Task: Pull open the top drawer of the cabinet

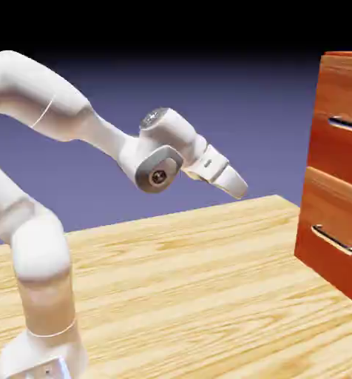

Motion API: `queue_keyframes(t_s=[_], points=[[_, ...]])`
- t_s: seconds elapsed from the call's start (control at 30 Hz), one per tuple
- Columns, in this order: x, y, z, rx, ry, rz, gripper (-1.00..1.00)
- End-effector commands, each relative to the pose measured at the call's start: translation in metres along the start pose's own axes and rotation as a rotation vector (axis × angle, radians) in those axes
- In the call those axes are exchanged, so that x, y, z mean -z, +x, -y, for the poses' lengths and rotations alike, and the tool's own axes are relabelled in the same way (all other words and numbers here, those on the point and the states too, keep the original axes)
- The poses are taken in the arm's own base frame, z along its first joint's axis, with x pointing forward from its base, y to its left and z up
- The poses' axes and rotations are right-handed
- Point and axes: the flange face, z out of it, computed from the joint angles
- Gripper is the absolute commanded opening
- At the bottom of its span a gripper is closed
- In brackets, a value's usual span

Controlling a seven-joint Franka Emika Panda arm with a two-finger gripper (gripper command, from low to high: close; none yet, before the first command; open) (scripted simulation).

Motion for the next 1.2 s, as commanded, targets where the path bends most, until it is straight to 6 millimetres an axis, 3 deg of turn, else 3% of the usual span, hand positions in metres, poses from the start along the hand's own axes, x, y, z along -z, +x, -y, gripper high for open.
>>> queue_keyframes(t_s=[0.0,0.3,0.57,0.9,1.17], points=[[0.007,0.002,0.009,0.078,0.019,-0.008,0.0],[0.074,0.022,0.076,0.751,0.148,-0.142,0.0],[0.138,0.042,0.109,1.295,0.184,-0.336,0.0],[0.203,0.077,0.118,1.881,0.086,-0.625,0.0],[0.232,0.116,0.107,2.269,-0.119,-0.837,0.0]])
